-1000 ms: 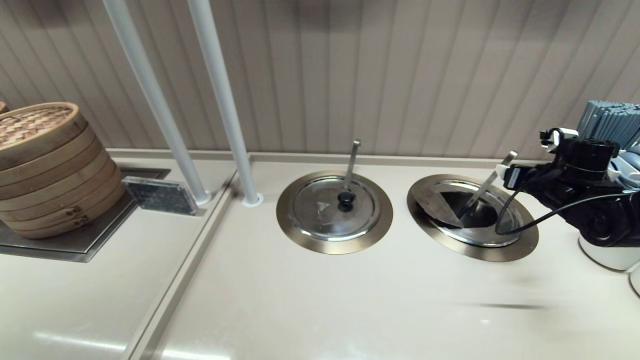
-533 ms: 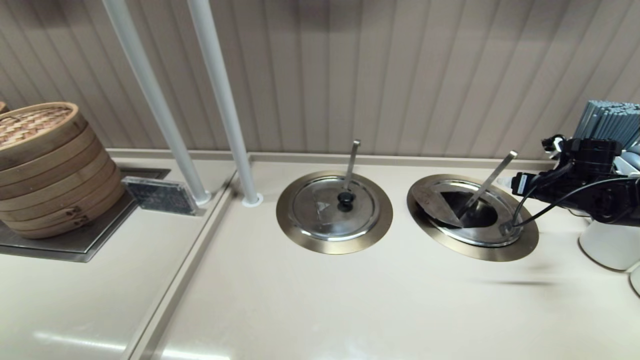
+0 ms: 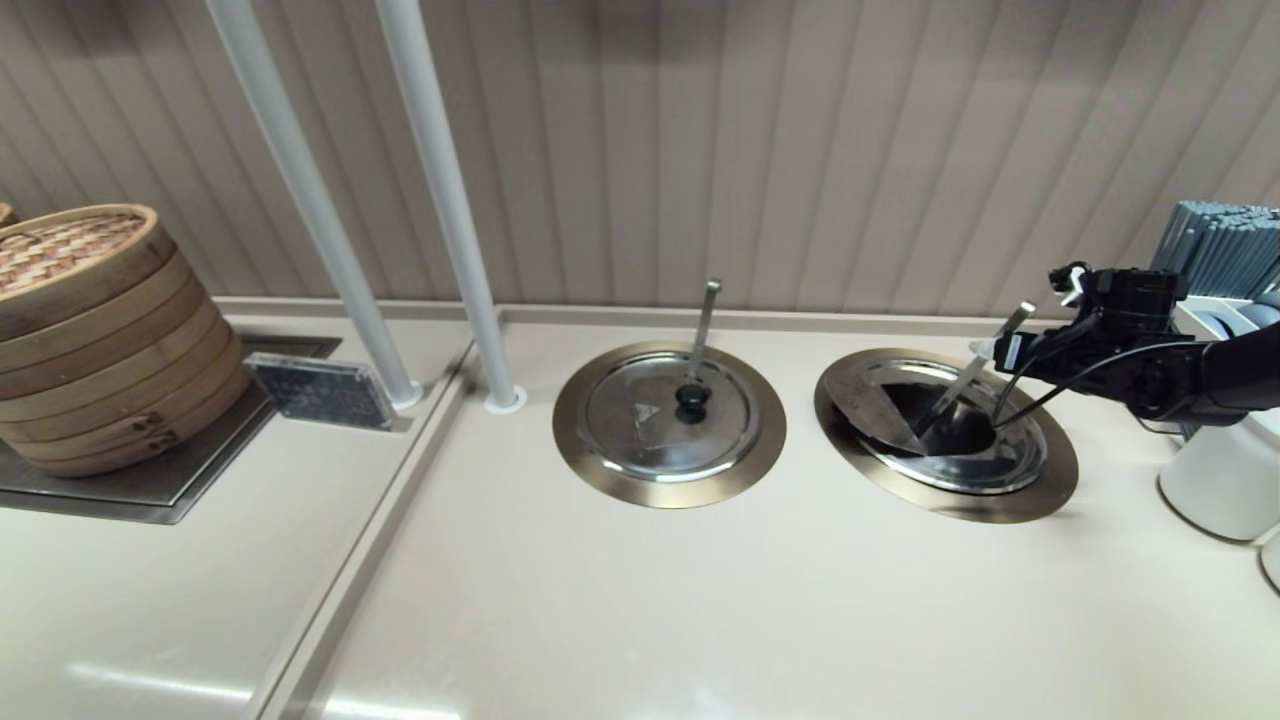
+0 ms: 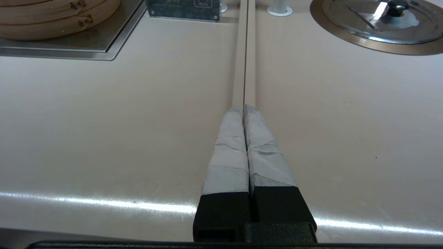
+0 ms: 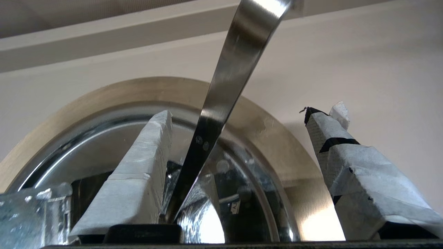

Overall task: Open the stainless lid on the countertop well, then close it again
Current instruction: Stir with a spoon

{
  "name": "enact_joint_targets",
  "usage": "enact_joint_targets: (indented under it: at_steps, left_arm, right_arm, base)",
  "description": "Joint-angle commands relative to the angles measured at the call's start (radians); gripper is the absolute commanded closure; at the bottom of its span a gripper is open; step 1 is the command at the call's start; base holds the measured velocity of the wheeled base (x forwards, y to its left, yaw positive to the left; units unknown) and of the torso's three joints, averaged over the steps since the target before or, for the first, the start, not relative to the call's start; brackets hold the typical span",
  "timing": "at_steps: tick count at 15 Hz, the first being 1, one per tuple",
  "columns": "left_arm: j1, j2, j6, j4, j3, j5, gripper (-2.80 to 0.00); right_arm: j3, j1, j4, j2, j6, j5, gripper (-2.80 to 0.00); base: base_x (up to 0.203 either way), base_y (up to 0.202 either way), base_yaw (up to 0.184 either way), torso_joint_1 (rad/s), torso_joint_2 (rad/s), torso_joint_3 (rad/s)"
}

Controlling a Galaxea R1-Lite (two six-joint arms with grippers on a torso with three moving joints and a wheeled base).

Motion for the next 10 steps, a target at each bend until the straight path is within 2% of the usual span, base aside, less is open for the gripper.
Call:
enact_joint_targets:
  at_steps: [1, 5, 10]
  left_arm:
    - [0.0, 0.0, 0.0, 0.0, -0.001, 0.0, 0.0]
    - [0.0, 0.0, 0.0, -0.001, -0.001, 0.0, 0.0]
    - [0.0, 0.0, 0.0, -0.001, -0.001, 0.0, 0.0]
  right_arm:
    - [-0.154, 0.005, 0.062, 0.105, 0.006, -0.003, -2.8]
    - [-0.39, 0.024, 0.222, 0.198, 0.051, -0.017, -2.8]
    - [-0.401, 0.073, 0.244, 0.226, 0.076, -0.028, -2.8]
  base:
    - [0.0, 0.0, 0.0, 0.0, 0.0, 0.0]
    - [0.0, 0.0, 0.0, 0.0, 0.0, 0.0]
    - [0.0, 0.0, 0.0, 0.0, 0.0, 0.0]
